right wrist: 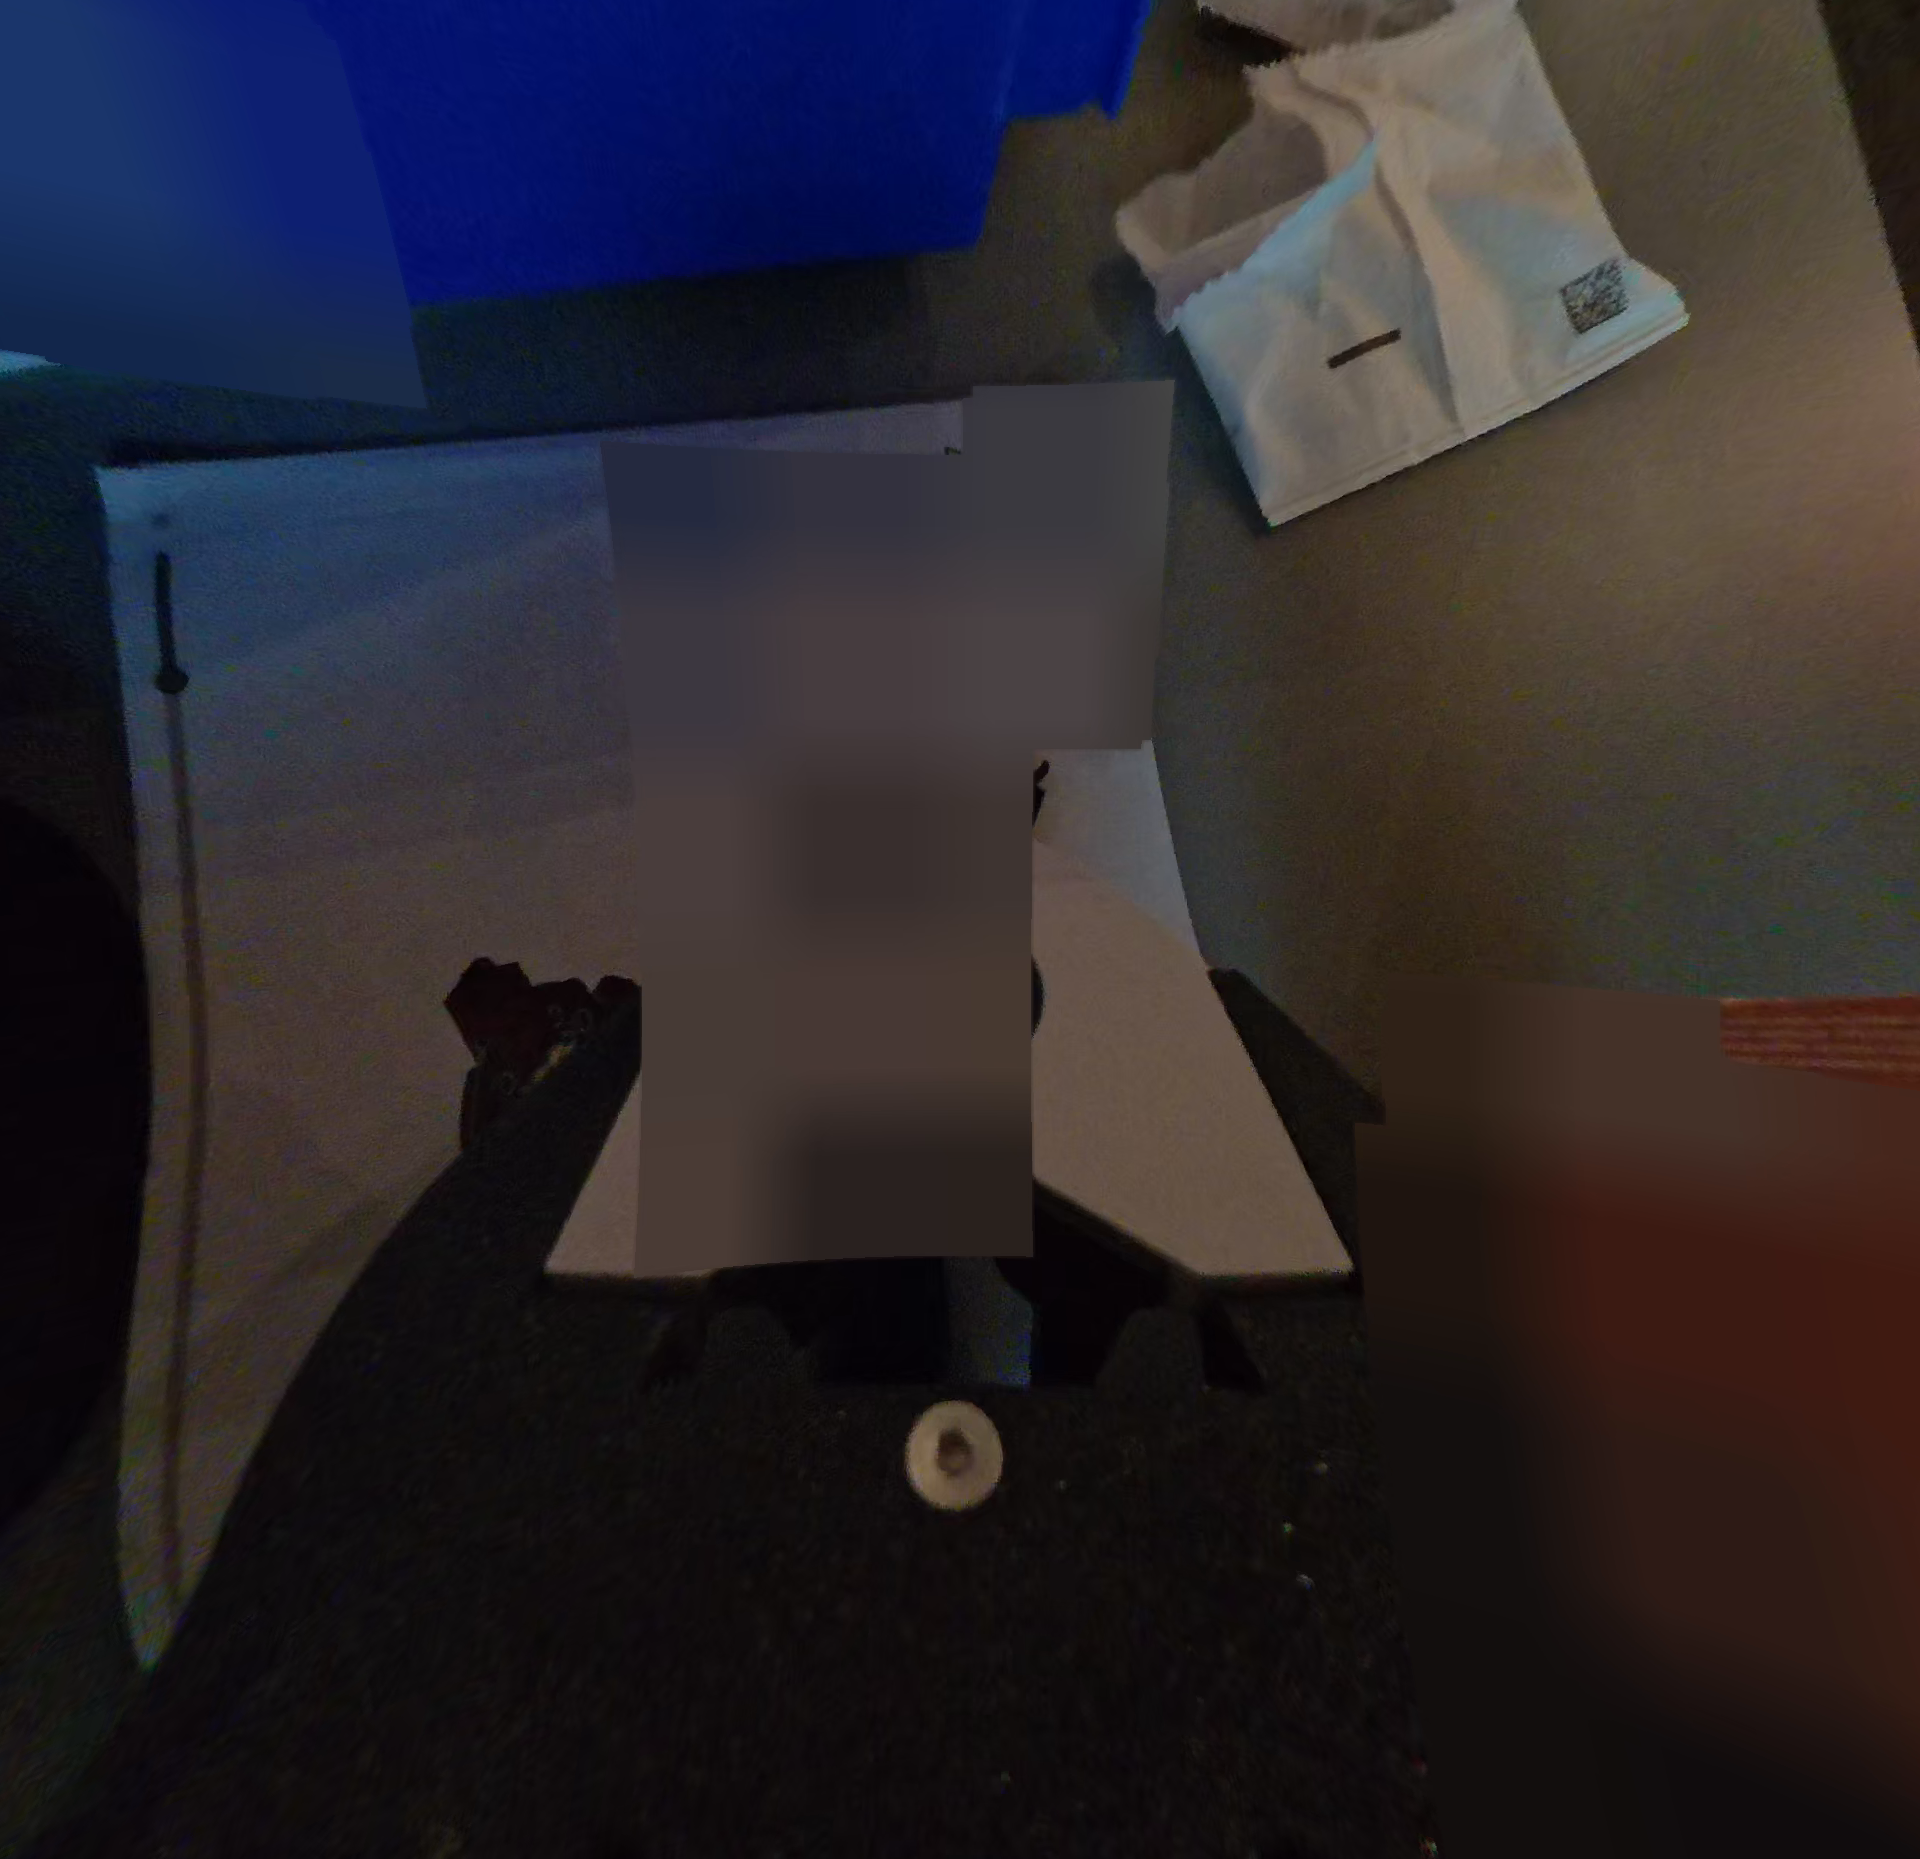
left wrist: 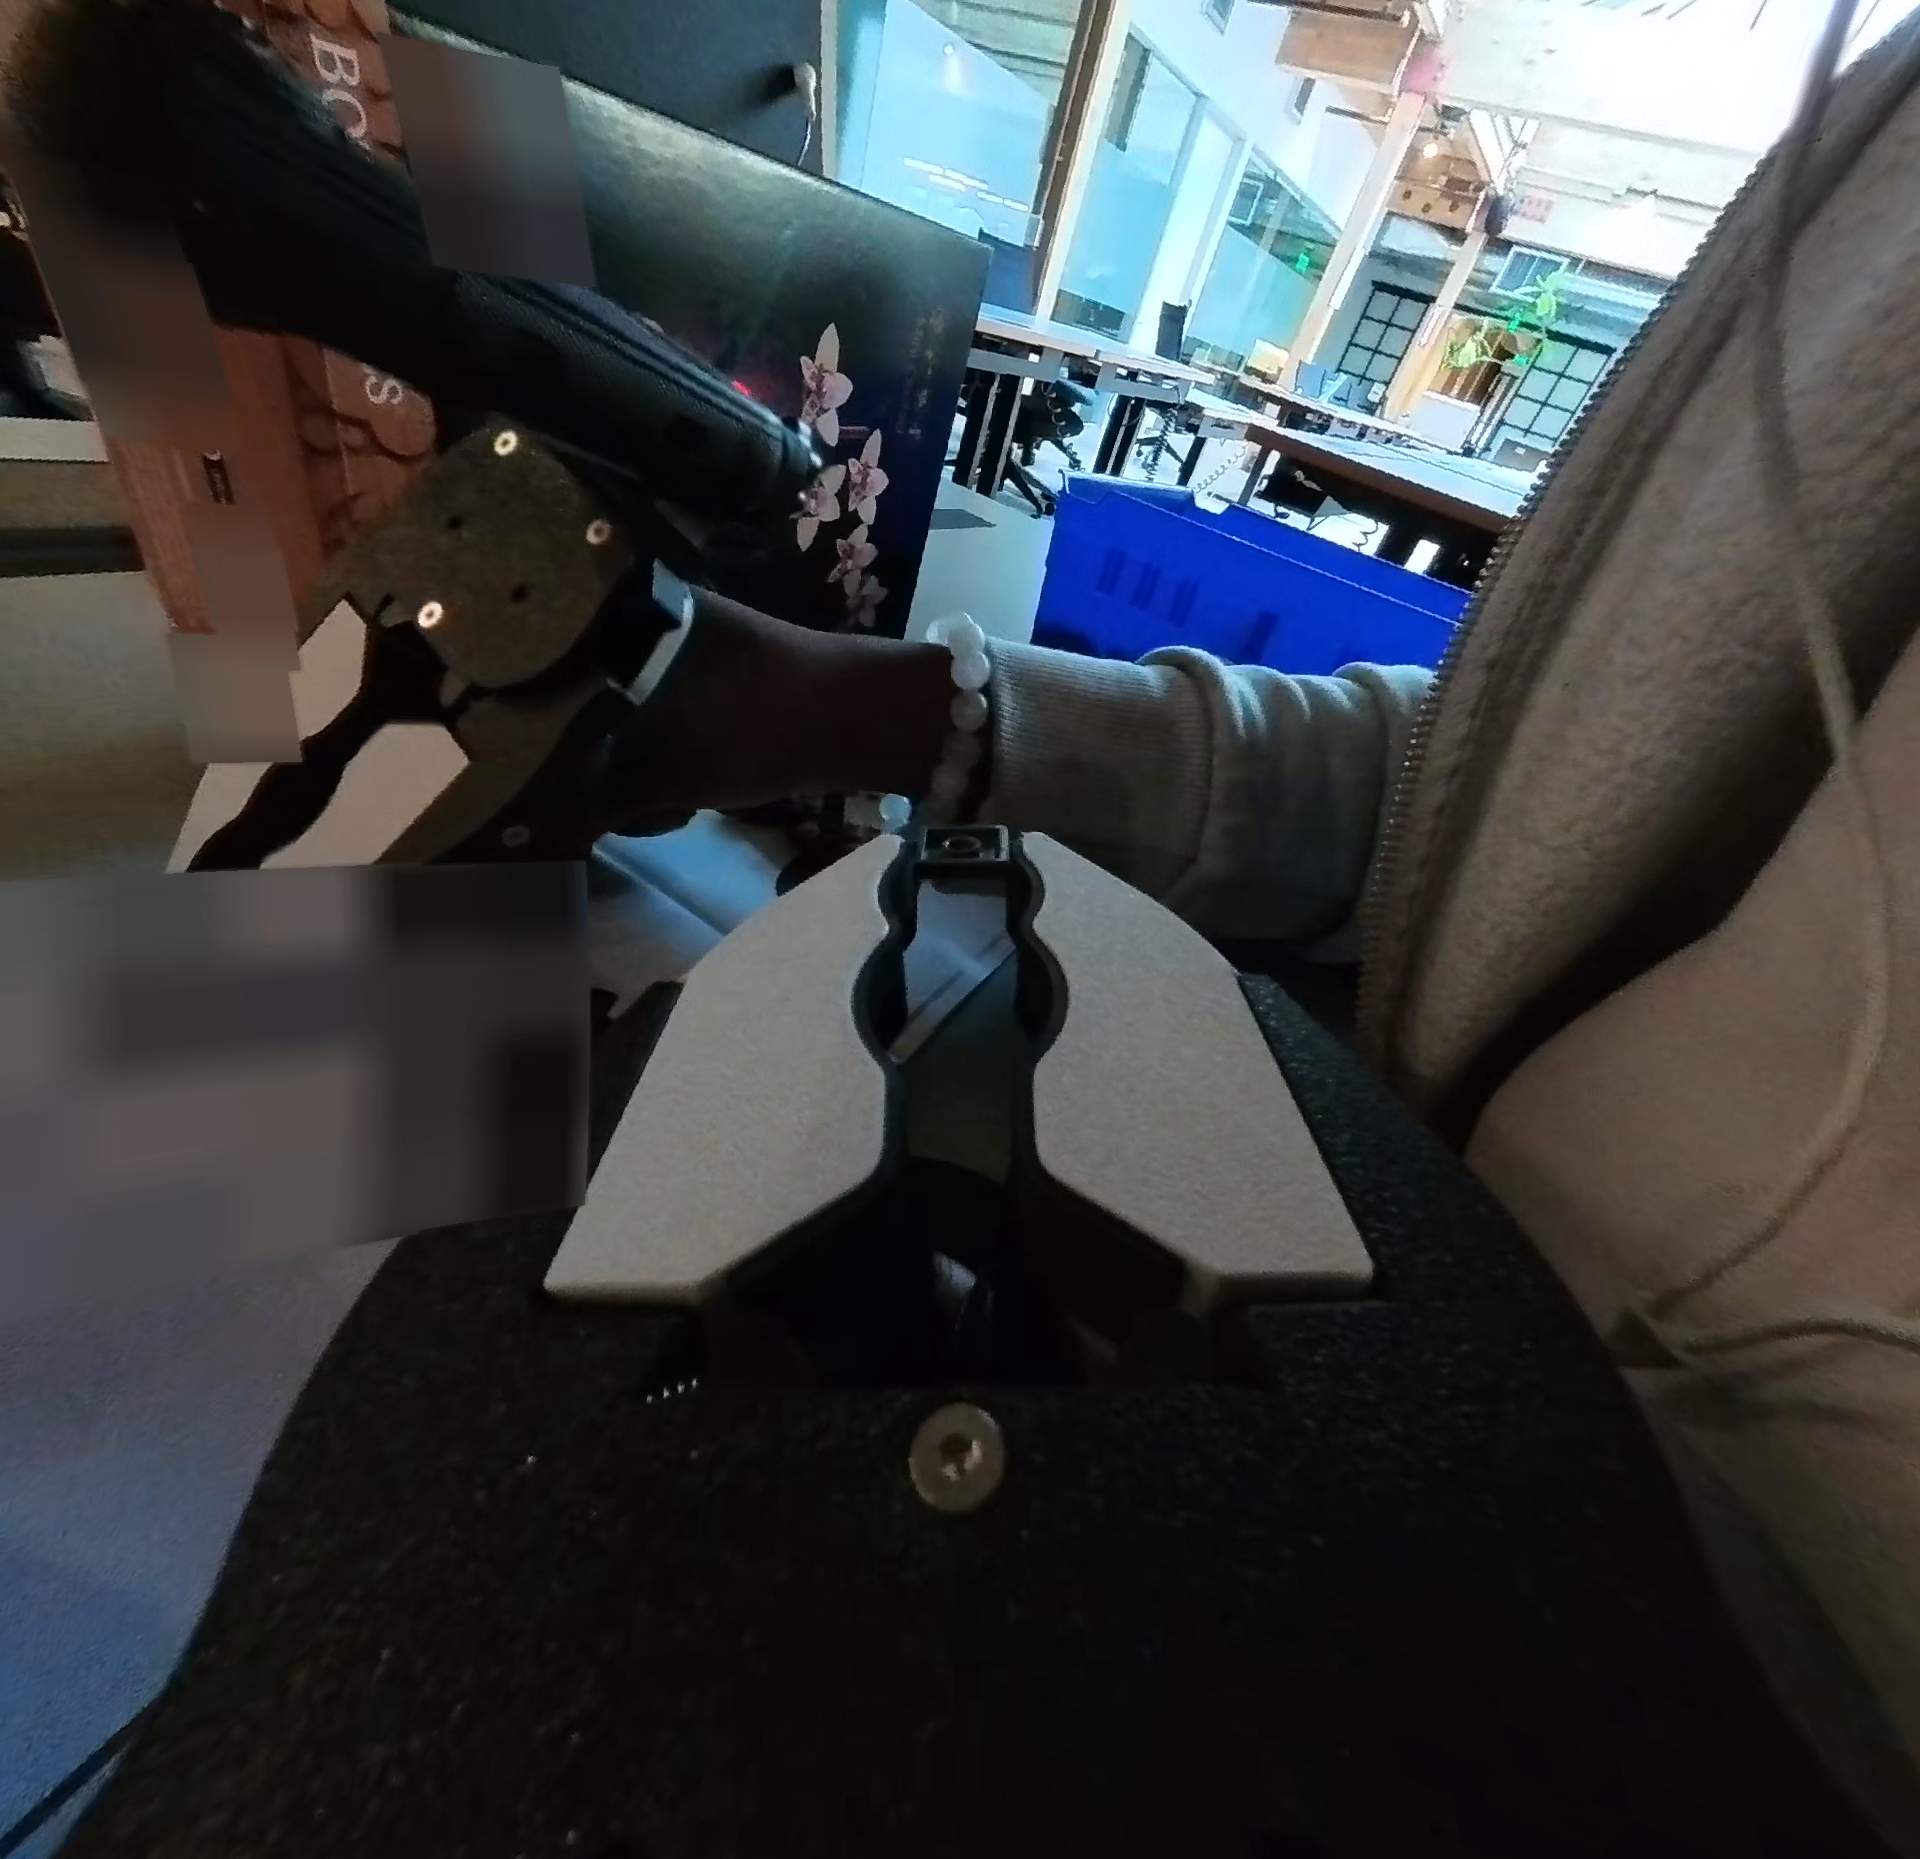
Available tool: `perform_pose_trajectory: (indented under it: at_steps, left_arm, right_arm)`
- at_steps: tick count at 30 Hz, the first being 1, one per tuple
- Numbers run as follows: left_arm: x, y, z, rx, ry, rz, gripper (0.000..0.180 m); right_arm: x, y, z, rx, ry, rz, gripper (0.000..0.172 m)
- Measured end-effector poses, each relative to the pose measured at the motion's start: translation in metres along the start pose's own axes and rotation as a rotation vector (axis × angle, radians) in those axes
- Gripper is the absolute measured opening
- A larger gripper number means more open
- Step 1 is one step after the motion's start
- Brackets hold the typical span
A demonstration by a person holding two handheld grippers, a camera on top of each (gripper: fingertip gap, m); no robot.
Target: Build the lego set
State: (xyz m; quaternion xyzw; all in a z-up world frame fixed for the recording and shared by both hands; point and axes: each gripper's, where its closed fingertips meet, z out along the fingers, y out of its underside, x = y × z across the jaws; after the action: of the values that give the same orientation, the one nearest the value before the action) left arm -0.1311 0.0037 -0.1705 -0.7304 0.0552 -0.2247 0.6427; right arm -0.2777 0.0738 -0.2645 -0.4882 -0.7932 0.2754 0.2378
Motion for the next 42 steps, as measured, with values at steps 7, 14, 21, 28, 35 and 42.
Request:
perform_pose_trajectory:
  at_steps: [7,14,21,28,35,42]
  left_arm:
    - [-0.002,-0.001,0.0,0.004,-0.002,-0.015,0.016]
    - [-0.004,-0.001,0.0,0.007,-0.015,-0.023,0.016]
    - [-0.004,-0.001,0.0,0.002,-0.024,-0.009,0.016]
    - [0.003,-0.002,-0.001,0.014,-0.02,0.059,0.016]
    - [0.0,-0.002,-0.001,0.011,-0.111,0.137,0.016]
    - [-0.01,-0.005,-0.004,0.032,-0.285,0.235,0.016]
  right_arm:
    - [-0.013,-0.035,-0.05,0.372,-0.269,0.397,0.001]
    - [-0.023,-0.065,-0.133,0.802,-0.576,0.756,0.0]
    - [-0.051,-0.064,-0.171,0.864,-0.541,0.704,0.0]
    - [-0.085,-0.033,-0.187,0.716,-0.342,0.495,0.001]
    - [-0.095,-0.017,-0.181,0.613,-0.203,0.404,0.001]
    - [-0.099,-0.014,-0.17,0.478,-0.02,0.273,0.001]
